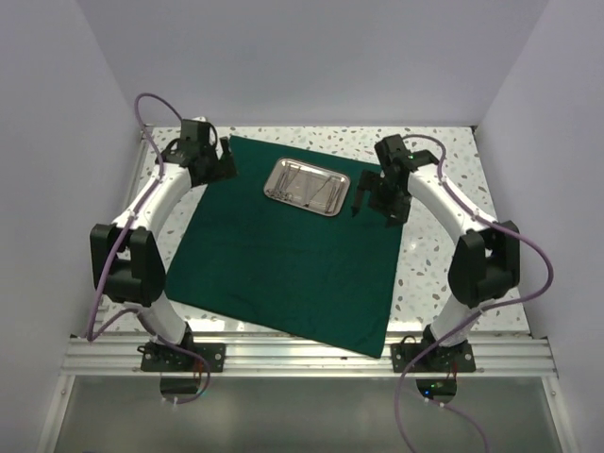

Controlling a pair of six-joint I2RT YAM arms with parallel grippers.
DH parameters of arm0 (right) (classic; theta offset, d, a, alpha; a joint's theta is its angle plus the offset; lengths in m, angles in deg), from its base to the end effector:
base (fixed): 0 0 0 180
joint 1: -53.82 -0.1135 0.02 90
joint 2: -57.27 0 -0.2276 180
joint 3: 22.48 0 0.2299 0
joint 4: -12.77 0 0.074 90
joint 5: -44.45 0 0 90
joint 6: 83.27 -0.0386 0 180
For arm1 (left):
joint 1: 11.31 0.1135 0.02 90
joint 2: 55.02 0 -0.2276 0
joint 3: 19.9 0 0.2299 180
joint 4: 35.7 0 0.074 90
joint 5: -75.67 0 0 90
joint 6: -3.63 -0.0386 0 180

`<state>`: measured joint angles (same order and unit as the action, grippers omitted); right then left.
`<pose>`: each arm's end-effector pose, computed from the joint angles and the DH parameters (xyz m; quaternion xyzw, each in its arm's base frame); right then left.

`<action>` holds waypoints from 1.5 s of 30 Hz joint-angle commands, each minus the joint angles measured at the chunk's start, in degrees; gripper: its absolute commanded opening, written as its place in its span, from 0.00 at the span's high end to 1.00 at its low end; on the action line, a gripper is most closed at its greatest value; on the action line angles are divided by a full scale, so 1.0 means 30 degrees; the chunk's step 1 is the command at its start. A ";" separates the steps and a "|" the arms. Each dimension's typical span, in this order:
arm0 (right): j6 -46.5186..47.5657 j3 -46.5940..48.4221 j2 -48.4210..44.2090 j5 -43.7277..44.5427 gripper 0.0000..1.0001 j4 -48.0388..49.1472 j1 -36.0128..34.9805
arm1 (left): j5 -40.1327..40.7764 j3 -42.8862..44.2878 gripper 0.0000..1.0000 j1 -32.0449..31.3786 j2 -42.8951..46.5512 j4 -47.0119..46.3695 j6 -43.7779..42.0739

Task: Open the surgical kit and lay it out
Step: Open the surgical kit at the center of the board, then adjust the surgical kit at the center of the board.

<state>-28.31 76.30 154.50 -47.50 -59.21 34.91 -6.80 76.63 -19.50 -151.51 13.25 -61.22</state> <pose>0.2987 0.1037 0.2394 0.1354 0.9760 0.0920 0.1438 0.3466 -0.0448 0.2552 -0.1606 0.9208 -0.0416 0.3531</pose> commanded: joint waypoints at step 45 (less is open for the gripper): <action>-0.1707 0.4575 1.0624 0.1649 0.78 0.3162 0.4811 | -0.8134 0.6673 0.77 0.3109 -1.1842 -0.2750 -0.3372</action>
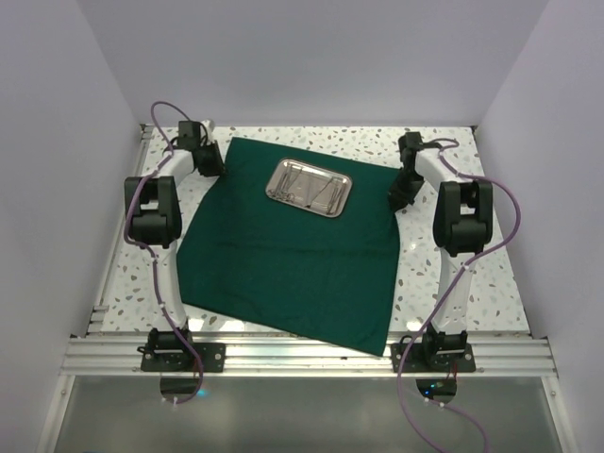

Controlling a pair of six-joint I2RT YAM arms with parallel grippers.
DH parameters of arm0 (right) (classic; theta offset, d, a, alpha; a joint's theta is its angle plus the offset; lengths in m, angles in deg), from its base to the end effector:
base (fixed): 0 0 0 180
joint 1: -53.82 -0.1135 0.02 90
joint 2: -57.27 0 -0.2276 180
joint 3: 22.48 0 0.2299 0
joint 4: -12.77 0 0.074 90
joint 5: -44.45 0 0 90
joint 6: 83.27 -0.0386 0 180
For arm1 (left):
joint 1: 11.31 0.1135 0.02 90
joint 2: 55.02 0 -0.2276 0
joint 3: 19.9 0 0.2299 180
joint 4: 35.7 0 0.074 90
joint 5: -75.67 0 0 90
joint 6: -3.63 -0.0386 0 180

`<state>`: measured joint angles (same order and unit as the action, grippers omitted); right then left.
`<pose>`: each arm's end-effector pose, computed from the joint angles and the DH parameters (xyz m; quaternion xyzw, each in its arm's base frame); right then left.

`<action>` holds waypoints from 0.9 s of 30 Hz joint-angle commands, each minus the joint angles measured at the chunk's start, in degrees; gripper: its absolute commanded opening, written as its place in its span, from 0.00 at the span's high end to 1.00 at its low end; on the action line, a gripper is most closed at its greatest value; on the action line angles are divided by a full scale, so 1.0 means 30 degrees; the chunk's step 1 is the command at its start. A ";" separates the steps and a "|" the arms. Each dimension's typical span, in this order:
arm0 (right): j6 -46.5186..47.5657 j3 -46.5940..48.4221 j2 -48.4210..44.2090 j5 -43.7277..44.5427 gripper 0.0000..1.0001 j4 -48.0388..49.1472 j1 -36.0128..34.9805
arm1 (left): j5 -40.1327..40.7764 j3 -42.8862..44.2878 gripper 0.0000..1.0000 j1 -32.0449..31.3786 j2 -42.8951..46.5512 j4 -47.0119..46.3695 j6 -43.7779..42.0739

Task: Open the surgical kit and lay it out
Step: Adjust the surgical kit at the center of the board.

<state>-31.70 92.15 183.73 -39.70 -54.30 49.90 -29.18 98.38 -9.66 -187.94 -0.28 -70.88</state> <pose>0.4012 0.0236 0.1391 0.2996 0.9478 -0.0125 0.1084 0.4690 0.0036 0.1367 -0.0952 0.9282 -0.1614 0.3216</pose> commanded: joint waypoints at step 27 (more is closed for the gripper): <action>-0.2394 1.0574 0.7859 -0.3735 1.00 0.2257 0.0399 | 0.5303 0.0326 1.00 0.1384 0.3205 0.4572 0.0141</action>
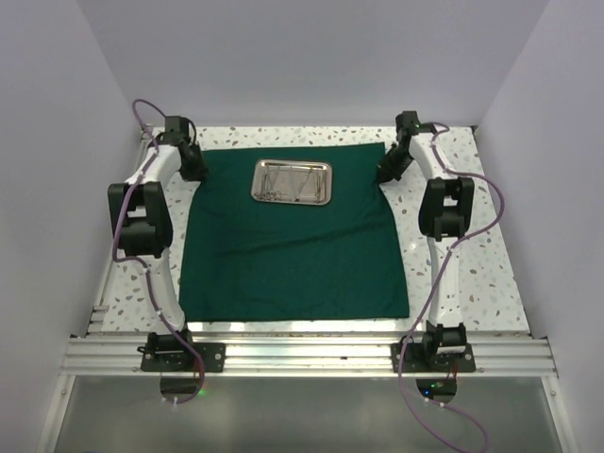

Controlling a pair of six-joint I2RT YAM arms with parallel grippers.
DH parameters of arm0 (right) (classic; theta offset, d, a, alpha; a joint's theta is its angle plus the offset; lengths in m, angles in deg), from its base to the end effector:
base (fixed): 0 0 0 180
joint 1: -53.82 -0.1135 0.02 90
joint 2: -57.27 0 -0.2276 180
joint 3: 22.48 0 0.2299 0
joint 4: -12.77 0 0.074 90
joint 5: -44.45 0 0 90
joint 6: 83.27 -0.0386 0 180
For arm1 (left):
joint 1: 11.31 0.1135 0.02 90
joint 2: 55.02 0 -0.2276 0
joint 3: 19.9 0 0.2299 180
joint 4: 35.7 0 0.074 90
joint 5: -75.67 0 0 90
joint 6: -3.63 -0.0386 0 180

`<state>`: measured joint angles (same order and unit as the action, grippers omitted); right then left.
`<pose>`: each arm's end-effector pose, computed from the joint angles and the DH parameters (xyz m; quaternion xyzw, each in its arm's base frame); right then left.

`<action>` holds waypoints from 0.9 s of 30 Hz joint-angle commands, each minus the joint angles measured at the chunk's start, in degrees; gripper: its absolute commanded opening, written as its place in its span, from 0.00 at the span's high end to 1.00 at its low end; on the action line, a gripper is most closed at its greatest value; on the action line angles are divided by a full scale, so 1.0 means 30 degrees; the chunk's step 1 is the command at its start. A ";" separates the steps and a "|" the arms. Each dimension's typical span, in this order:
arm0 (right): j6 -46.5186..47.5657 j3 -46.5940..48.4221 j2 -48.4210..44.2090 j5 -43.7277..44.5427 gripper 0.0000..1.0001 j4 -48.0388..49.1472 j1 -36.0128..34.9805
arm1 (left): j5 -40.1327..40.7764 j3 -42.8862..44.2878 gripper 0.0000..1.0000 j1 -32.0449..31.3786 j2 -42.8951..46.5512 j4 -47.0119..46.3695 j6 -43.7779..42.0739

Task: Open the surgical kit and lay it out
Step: Adjust the surgical kit at the center of the board, then pick up the medical item from the container.

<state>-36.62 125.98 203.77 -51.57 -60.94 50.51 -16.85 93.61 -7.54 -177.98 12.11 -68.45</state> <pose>0.4737 0.0315 0.1402 0.3297 0.9293 0.1103 0.1249 0.4307 0.0267 0.1720 -0.1744 0.9433 -0.0556 0.2770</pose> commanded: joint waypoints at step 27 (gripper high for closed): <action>0.1386 -1.9625 -1.6722 -0.3760 0.91 0.9598 -0.0505 | 0.0930 0.4317 0.01 -0.4036 0.0529 0.0119 0.1351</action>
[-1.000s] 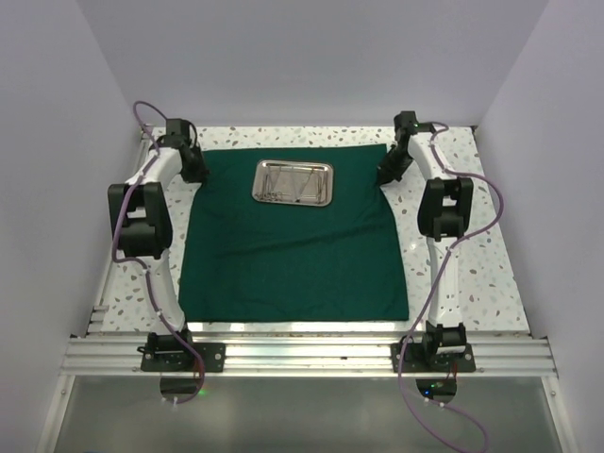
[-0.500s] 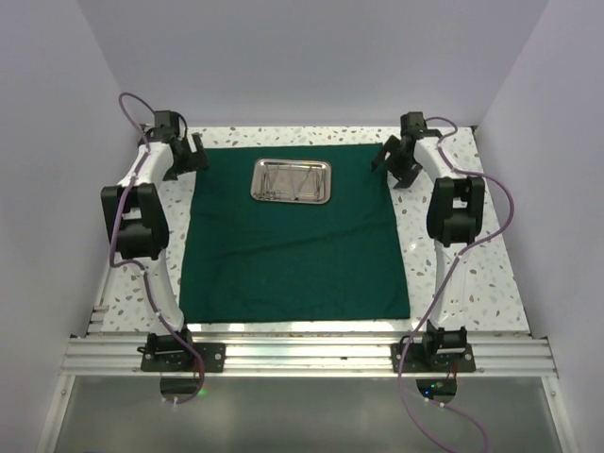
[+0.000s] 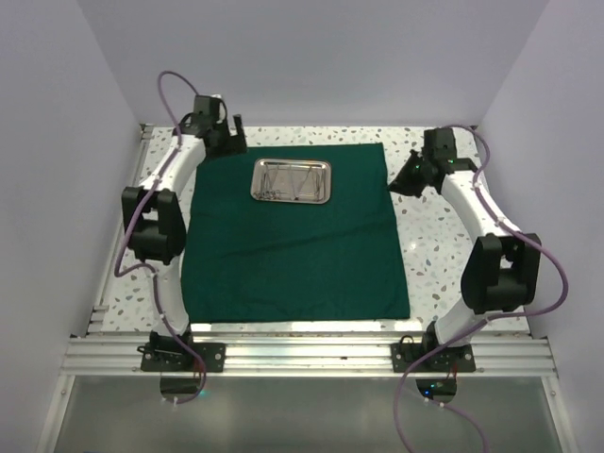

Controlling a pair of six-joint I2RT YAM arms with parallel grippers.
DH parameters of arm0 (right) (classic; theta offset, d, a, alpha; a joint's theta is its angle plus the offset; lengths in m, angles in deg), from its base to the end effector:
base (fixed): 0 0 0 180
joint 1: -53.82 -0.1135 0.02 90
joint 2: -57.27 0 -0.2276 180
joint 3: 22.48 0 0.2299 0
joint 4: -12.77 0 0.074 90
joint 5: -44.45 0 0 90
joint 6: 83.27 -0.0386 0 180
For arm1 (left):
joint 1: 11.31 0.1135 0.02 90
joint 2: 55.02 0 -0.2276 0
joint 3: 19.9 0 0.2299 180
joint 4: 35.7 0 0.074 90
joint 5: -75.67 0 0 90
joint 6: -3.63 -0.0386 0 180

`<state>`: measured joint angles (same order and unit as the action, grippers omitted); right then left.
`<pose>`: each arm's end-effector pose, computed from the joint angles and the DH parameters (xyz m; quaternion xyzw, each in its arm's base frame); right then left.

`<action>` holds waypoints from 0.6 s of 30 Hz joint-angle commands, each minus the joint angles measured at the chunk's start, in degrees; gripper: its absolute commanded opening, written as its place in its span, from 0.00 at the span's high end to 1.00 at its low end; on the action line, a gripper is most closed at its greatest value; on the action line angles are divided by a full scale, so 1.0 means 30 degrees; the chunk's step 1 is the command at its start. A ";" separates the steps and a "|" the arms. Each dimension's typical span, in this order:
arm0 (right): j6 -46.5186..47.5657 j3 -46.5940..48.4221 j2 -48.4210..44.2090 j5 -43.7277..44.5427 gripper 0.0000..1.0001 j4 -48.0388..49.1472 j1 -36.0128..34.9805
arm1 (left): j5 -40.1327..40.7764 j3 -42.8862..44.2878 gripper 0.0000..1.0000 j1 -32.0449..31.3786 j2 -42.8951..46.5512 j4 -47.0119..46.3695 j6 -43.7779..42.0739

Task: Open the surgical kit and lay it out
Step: Pick up the medical item from the container.

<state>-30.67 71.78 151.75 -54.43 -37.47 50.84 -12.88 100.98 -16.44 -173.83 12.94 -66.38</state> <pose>0.3383 0.0236 0.2530 0.2526 0.9040 0.1848 0.2914 0.4352 -0.0381 0.2395 -0.1248 0.9206 -0.0690 0.3637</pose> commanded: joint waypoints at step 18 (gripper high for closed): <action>0.0633 -0.9643 -0.1546 -0.2342 1.00 0.1159 -0.3547 | 0.0306 0.5356 0.02 -0.4443 -0.4872 0.1543 0.1335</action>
<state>-31.22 45.13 151.64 -62.74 -31.91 40.09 -13.86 117.76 -29.49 -188.32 16.72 -63.40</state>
